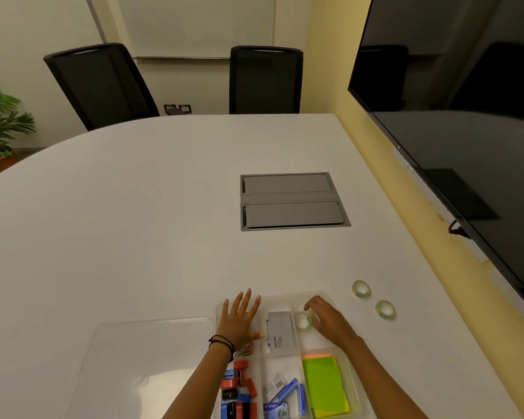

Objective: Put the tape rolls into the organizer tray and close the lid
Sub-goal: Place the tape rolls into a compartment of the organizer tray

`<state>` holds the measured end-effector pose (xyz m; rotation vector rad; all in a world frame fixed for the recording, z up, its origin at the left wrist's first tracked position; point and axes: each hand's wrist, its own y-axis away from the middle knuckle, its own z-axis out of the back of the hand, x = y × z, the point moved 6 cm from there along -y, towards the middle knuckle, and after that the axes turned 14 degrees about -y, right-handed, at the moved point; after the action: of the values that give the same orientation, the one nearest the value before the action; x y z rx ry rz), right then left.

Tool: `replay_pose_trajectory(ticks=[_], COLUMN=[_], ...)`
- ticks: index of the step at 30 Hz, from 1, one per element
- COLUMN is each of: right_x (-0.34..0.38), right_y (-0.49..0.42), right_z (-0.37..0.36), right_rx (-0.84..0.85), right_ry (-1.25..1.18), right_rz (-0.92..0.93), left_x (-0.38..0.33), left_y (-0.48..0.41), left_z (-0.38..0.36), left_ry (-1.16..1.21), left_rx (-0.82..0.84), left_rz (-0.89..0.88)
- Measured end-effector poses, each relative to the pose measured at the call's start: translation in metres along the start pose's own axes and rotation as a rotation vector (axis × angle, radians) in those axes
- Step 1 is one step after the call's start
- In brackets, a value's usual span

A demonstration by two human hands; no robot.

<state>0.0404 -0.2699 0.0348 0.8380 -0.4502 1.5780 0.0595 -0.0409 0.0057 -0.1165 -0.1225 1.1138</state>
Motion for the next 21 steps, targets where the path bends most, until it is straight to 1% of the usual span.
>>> replay_pose_trajectory(ticks=[2,4,6,7,8,9,12,15,16,18,21], right_x=[0.005,0.003,-0.008,-0.017,-0.028,-0.041,-0.073,-0.085,-0.087,-0.088,-0.088], right_y=[0.0,0.001,0.003,0.004,0.003,0.001,0.003,0.011,0.013,0.016,0.017], right_z=[0.02,0.042,0.061,0.067,0.069,0.069,0.062,0.055,0.053,0.05,0.053], right_rx=[-0.124,-0.319,-0.479,-0.512,-0.498,-0.437,-0.178,-0.008,0.015,0.006,-0.124], right_ry=[-0.061,-0.088,-0.16,-0.189,-0.192,-0.161,0.017,0.164,0.181,0.186,0.175], right_rz=[0.047,0.051,-0.016,-0.069,-0.132,-0.204,-0.407,-0.483,-0.485,-0.466,-0.394], left_x=[0.0,0.0,0.0,0.001,0.0,0.0,0.0,0.001,0.001,0.001,0.0], left_y=[0.001,0.0,0.0,-0.001,0.0,0.0,0.0,0.001,0.001,0.001,0.001], left_z=[-0.001,-0.001,-0.003,-0.002,-0.001,0.0,0.0,0.0,-0.001,0.0,-0.001], left_ry=[-0.005,-0.021,-0.023,-0.029,-0.04,-0.045,-0.041,-0.058,-0.054,-0.052,-0.03], left_rx=[-0.001,0.011,0.03,0.032,0.027,0.025,0.034,0.025,0.024,0.016,0.032], left_rz=[-0.008,-0.016,-0.014,-0.013,-0.014,-0.016,-0.017,-0.017,-0.017,-0.016,-0.013])
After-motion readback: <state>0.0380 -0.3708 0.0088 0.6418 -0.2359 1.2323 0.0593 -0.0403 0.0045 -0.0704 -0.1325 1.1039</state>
